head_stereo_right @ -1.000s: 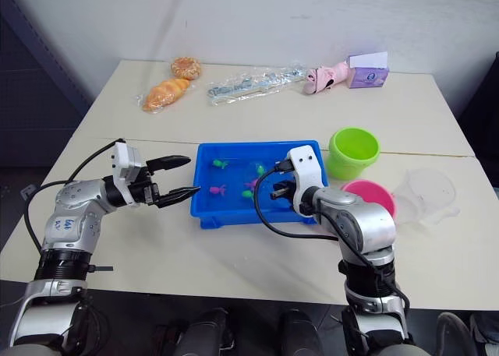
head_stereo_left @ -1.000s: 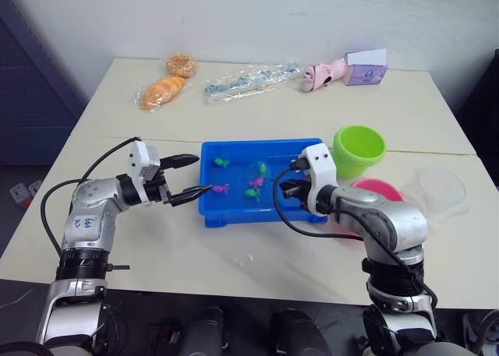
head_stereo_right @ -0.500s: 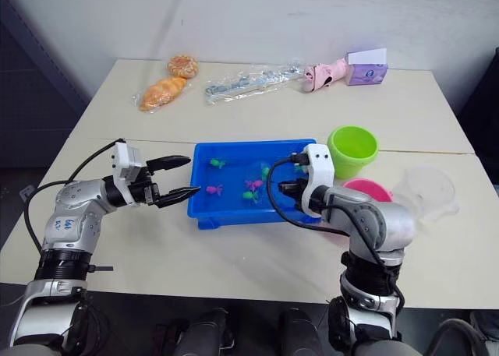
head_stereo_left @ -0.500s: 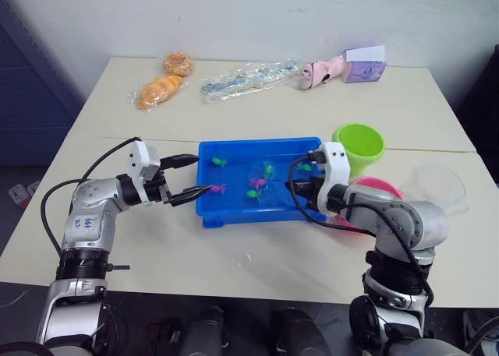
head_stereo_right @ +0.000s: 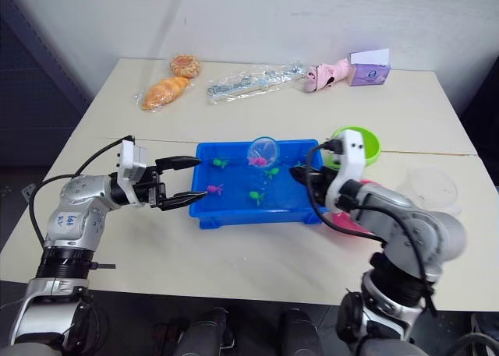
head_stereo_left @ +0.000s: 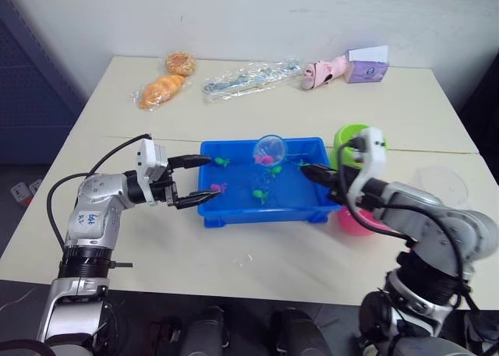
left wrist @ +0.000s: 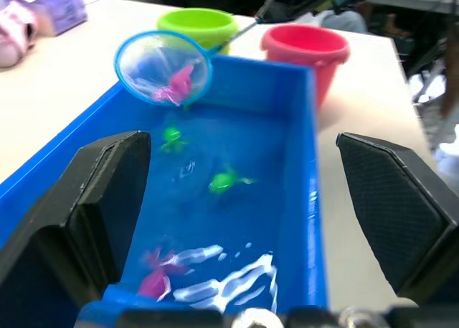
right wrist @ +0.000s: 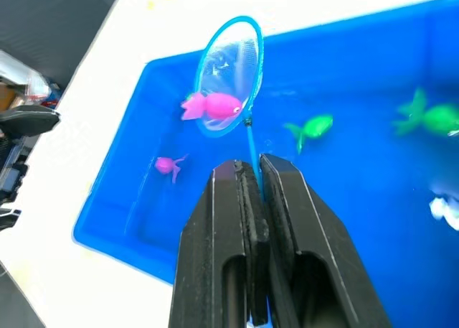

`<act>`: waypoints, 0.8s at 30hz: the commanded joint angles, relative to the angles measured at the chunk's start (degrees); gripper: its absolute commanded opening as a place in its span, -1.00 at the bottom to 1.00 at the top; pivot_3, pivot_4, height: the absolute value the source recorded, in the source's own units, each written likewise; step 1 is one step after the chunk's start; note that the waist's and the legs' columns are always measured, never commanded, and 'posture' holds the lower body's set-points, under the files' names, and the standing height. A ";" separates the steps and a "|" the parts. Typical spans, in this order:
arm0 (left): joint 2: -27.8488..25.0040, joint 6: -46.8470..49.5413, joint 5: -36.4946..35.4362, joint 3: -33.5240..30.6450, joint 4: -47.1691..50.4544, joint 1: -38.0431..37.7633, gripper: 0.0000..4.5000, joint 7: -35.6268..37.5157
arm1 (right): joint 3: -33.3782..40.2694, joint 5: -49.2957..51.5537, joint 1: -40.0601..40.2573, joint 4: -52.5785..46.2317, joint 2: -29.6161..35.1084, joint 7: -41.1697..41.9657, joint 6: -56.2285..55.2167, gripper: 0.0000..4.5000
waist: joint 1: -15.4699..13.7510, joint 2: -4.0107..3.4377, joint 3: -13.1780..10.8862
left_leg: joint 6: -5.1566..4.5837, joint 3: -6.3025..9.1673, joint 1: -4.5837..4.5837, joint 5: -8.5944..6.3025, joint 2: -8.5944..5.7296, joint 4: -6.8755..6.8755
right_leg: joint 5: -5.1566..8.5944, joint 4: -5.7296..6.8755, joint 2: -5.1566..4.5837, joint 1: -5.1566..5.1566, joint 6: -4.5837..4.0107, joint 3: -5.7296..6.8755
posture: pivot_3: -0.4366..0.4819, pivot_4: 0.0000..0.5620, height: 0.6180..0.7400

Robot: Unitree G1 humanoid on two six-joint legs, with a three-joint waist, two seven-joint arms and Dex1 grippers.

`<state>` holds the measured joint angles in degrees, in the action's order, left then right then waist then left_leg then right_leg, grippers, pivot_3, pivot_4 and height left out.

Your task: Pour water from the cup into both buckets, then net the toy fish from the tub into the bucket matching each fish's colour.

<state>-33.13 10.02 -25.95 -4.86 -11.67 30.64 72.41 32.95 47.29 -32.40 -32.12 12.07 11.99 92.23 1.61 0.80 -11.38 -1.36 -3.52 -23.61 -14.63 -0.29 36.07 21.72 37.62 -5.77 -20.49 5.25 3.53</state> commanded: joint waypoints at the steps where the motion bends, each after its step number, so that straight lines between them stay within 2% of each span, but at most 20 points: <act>1: -1.25 2.01 -2.51 1.48 3.62 2.04 0.98 4.11 | 7.12 14.63 1.97 -3.33 3.22 -5.44 0.27 -1.00 | -0.01 0.00 0.00 | -0.01 0.00 -0.01 0.01 0.00 0.00 | 0.00 -0.03 0.00 0.01 0.00 0.00 | -0.05 -0.47 1.00; 3: -1.15 2.20 -2.67 2.19 3.36 3.31 0.98 5.47 | 11.03 23.53 3.54 -3.51 5.37 -10.28 0.27 -1.00 | -0.03 0.00 0.00 | -0.02 -0.01 0.00 0.01 0.00 0.00 | 0.00 -0.04 0.00 0.03 0.00 -0.01 | -0.05 -0.47 1.00; 4: -0.87 2.31 -2.76 2.49 2.99 4.15 0.98 5.94 | 10.68 33.74 7.51 -2.84 9.38 -15.54 -4.22 -1.00 | -0.03 0.00 0.00 | -0.03 0.00 -0.01 0.02 0.00 0.01 | 0.00 -0.05 0.00 0.03 0.00 -0.01 | -0.05 -0.47 1.00; 6: 0.06 2.59 -3.04 3.19 2.02 5.91 0.98 6.80 | 7.04 56.48 18.24 -4.32 19.23 -27.57 -19.46 -1.00 | -0.22 -0.01 -0.01 | -0.07 0.04 -0.01 0.04 0.00 0.01 | 0.00 -0.16 -0.02 0.13 0.00 0.03 | -0.05 -0.47 1.00; 8: 1.33 2.60 -3.17 4.28 1.14 7.47 0.98 7.73 | 5.87 65.15 27.86 -8.98 23.68 -34.36 -31.76 -1.00 | -0.46 -0.01 -0.01 | -0.15 0.04 -0.03 0.04 0.01 -0.01 | 0.00 -0.29 -0.05 0.18 0.01 0.04 | -0.05 -0.47 1.00; 12: 4.71 2.12 -2.82 6.02 -1.08 10.22 0.98 9.15 | 8.36 65.71 44.91 -17.44 28.39 -36.47 -48.73 -1.00 | 0.02 0.07 -0.04 | -0.28 0.04 -0.02 0.05 0.02 0.09 | -0.10 -0.63 0.06 0.47 0.22 0.16 | -0.05 -0.47 1.00; 16: 7.11 1.15 -2.21 7.19 -3.70 12.38 0.98 10.65 | 11.86 65.71 60.04 -21.55 30.23 -35.87 -60.58 -1.00 | -0.07 0.19 -0.10 | -0.35 0.02 0.31 0.08 0.04 0.07 | -0.19 -0.88 0.11 0.83 0.38 0.10 | -0.05 -0.47 1.00; 20: 8.23 -0.05 -1.56 7.73 -6.33 14.01 0.98 11.90 | 16.66 65.71 73.73 -23.20 30.94 -30.76 -65.34 -1.00 | -0.34 0.18 -0.10 | -0.35 0.03 0.34 0.08 0.05 0.05 | -0.18 -1.15 0.12 0.86 0.38 0.02 | -0.05 -0.47 1.00; 24: 9.13 -1.09 -1.00 8.02 -8.17 15.15 0.98 12.20 | 21.43 65.71 82.88 -22.23 30.58 -27.57 -65.84 -1.00 | -0.51 0.19 -0.09 | -0.34 0.04 0.33 0.08 0.07 -0.01 | -0.18 -1.20 0.12 0.85 0.38 -0.01 | -0.05 -0.47 1.00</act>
<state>-24.32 9.81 -26.94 3.25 -19.78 44.72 84.01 51.60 111.97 49.72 -53.49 42.59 -17.03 27.54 1.10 1.00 -11.48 -1.71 -3.49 -23.27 -14.56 -0.22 36.07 21.54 36.41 -5.65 -19.62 5.62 3.51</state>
